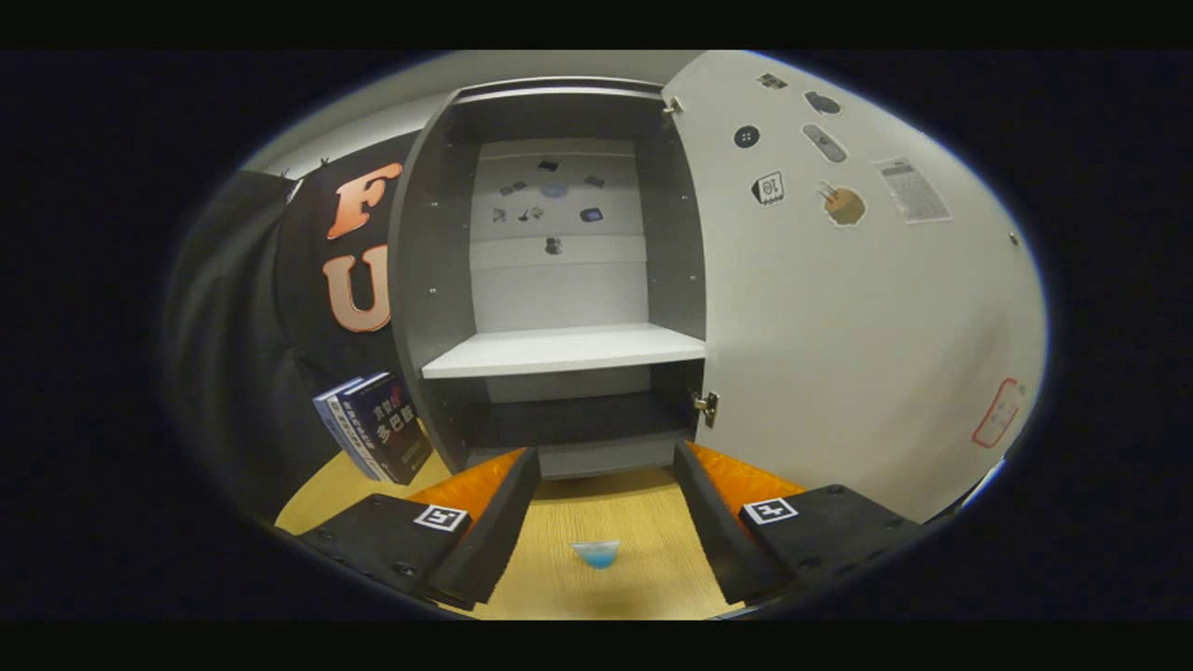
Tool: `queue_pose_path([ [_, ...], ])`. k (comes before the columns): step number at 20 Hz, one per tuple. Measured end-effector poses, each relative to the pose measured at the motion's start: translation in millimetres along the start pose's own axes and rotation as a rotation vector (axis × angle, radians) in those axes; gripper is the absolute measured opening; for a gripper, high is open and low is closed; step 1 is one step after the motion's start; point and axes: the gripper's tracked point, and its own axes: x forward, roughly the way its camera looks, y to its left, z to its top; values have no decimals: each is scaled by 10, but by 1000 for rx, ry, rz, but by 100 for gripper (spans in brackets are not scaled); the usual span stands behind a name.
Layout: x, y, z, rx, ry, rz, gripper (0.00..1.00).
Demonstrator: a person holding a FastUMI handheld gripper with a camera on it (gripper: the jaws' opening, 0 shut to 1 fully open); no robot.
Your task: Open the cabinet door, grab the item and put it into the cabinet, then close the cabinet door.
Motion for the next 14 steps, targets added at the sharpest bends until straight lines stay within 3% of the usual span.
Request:
queue_pose_path([
  [3, 209, 61, -418, -29, 69, 21, 96],
  [14, 712, 32, -1867, -137, 348, 47, 97],
])
